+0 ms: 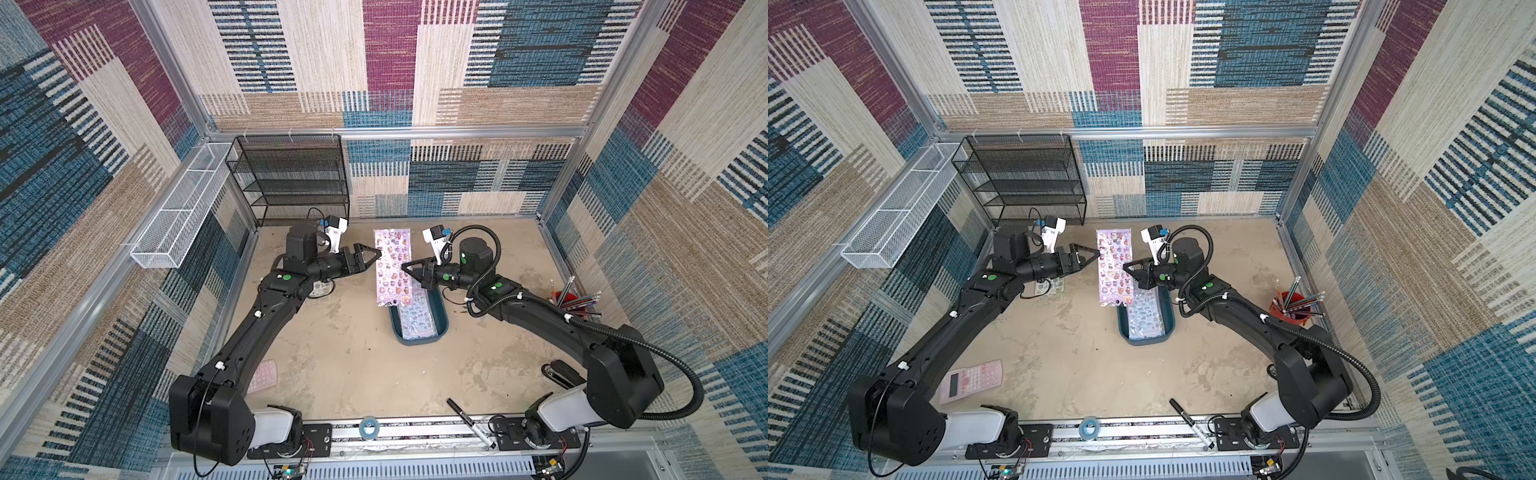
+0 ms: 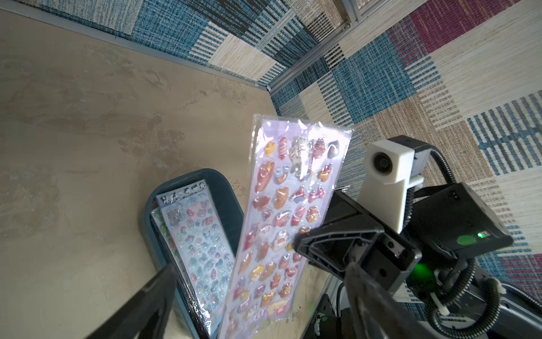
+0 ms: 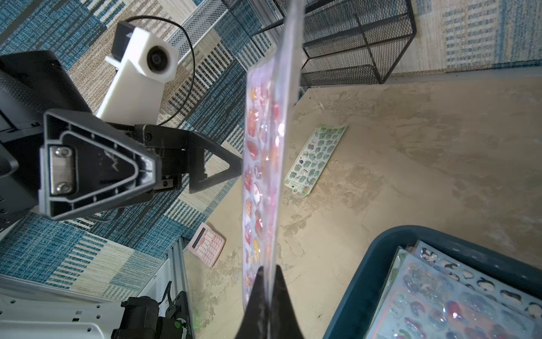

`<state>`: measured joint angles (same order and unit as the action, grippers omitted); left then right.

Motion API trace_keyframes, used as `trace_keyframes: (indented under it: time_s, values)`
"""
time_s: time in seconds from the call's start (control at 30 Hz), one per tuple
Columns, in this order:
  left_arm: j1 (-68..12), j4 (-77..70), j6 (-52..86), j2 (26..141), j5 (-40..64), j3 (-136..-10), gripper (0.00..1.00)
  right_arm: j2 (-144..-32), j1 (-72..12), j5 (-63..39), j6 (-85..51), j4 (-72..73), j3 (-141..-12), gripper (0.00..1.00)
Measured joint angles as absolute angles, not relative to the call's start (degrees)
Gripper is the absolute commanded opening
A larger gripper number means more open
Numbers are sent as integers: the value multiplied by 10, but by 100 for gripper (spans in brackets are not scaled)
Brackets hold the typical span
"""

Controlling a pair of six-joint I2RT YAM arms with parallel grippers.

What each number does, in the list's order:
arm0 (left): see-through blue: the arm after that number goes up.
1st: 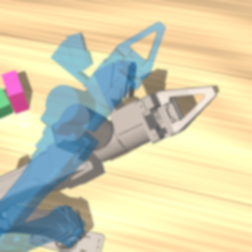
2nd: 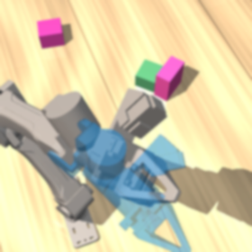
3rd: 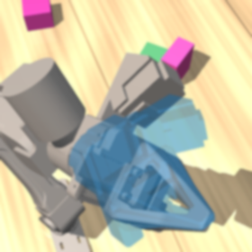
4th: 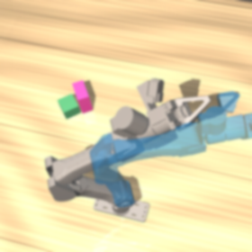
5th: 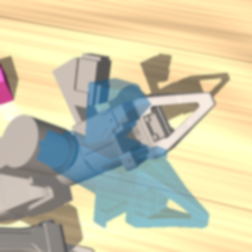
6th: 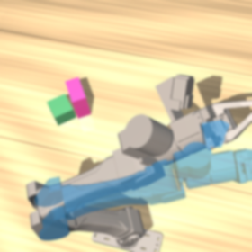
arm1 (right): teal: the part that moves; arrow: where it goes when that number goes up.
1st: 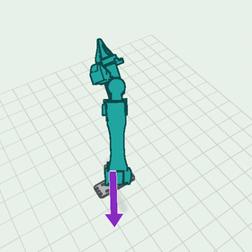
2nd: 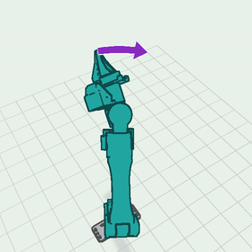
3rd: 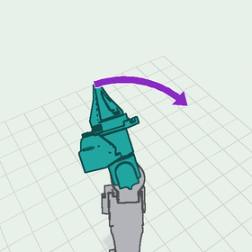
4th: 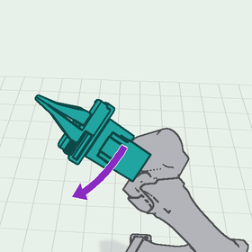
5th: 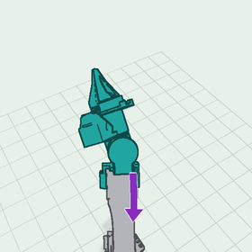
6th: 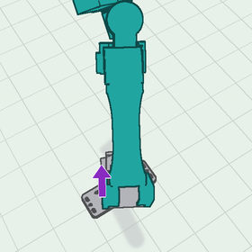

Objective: Take the stickers out of the storage box
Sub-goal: Pick up the sticker from the storage box.

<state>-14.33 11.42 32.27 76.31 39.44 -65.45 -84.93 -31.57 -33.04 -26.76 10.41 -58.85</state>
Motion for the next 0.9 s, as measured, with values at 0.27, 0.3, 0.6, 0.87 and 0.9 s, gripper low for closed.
trace_keyframes:
  time_s: [0.27, 0.3, 0.6, 0.87, 0.9]
  values:
    - [-144, 130, 318, 792, 409, -658, 67, -869, -318, -357, -277, 117, -597, 0]
    - [-144, 130, 318, 796, 411, -660, 64, -870, -318, -360, -281, 119, -597, 0]
    - [-169, 134, 314, 839, 430, -710, 0, -882, -319, -370, -309, 143, -597, 0]
    - [-171, 149, 314, 855, 430, -733, 0, -884, -319, -338, -309, 129, -606, 30]
    - [-172, 152, 314, 855, 430, -735, 0, -884, -320, -336, -306, 124, -609, 31]
